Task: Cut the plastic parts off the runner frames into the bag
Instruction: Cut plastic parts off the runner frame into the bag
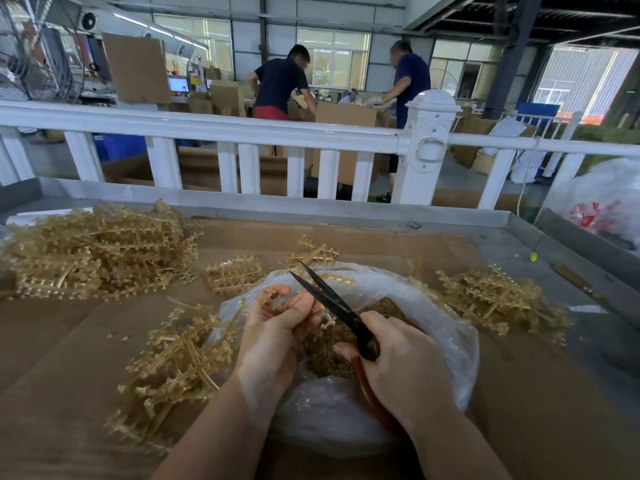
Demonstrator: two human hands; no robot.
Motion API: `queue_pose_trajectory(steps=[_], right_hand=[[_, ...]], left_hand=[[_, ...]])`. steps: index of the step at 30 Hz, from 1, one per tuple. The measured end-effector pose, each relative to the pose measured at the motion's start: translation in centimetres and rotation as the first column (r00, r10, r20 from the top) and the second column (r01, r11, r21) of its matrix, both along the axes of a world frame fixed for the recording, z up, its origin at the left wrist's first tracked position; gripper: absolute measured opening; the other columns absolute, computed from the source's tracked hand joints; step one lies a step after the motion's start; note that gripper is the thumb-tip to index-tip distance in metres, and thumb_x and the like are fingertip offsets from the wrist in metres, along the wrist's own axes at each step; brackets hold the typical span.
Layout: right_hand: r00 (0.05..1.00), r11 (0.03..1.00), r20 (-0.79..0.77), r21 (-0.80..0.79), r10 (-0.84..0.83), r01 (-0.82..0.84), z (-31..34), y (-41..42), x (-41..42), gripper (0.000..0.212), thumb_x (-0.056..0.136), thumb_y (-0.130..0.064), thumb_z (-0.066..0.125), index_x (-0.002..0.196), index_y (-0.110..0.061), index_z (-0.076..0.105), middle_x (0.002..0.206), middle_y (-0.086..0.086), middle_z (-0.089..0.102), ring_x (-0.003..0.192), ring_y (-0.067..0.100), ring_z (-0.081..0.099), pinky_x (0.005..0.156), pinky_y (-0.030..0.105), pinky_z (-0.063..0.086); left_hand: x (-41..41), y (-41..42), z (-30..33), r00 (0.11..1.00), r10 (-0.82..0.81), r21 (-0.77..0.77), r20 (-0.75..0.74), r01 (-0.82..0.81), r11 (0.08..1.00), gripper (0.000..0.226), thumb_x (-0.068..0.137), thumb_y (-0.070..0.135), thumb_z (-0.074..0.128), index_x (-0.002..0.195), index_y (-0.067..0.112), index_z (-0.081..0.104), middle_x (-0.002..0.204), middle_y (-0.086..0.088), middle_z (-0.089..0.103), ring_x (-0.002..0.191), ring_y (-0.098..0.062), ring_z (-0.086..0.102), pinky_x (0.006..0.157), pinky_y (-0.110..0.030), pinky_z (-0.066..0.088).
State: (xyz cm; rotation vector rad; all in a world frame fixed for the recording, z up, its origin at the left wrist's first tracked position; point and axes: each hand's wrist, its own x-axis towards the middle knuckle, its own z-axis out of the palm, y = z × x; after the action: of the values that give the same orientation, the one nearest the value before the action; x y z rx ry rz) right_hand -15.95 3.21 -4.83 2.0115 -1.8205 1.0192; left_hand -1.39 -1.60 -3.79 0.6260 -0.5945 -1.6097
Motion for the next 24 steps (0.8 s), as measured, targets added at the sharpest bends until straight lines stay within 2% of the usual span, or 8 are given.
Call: queue_pose_trajectory(steps=[12, 18, 24], right_hand=[[1.000, 1.000, -0.001, -0.007, -0.002, 0.002, -0.19, 0.01, 0.04, 0.029, 0.069, -0.047, 0.078, 0.082, -0.025, 0.065, 0.060, -0.010, 0.057, 0.054, 0.009, 0.054, 0.052, 0.017, 0.033], [1.000, 1.000, -0.011, -0.006, 0.004, -0.004, -0.35, -0.04, 0.11, 0.028, 0.074, -0.050, 0.071, 0.086, -0.026, 0.065, 0.064, -0.010, 0.059, 0.059, 0.009, 0.056, 0.056, 0.016, 0.037], [1.000, 1.000, -0.009, 0.024, 0.009, -0.008, -0.31, -0.04, 0.25, 0.028, 0.073, -0.045, 0.076, 0.089, -0.025, 0.065, 0.067, -0.009, 0.059, 0.063, 0.011, 0.056, 0.058, 0.019, 0.039]], left_hand=[[0.00, -0.22, -0.28, 1.000, 0.015, 0.011, -0.004, -0.015, 1.000, 0.028, 0.063, -0.003, 0.065, 0.083, 0.013, 0.055, 0.066, -0.010, 0.069, 0.054, -0.015, 0.065, 0.050, -0.022, 0.055], [-0.02, -0.33, -0.53, 1.000, 0.030, 0.020, -0.001, -0.030, 0.999, 0.028, 0.062, -0.001, 0.066, 0.082, 0.015, 0.056, 0.066, -0.010, 0.069, 0.054, -0.016, 0.065, 0.050, -0.024, 0.055], [-0.05, -0.40, -0.52, 1.000, 0.030, 0.037, -0.003, -0.030, 0.999, 0.027, 0.062, 0.001, 0.066, 0.082, 0.015, 0.057, 0.065, -0.008, 0.069, 0.053, -0.014, 0.065, 0.049, -0.024, 0.054]])
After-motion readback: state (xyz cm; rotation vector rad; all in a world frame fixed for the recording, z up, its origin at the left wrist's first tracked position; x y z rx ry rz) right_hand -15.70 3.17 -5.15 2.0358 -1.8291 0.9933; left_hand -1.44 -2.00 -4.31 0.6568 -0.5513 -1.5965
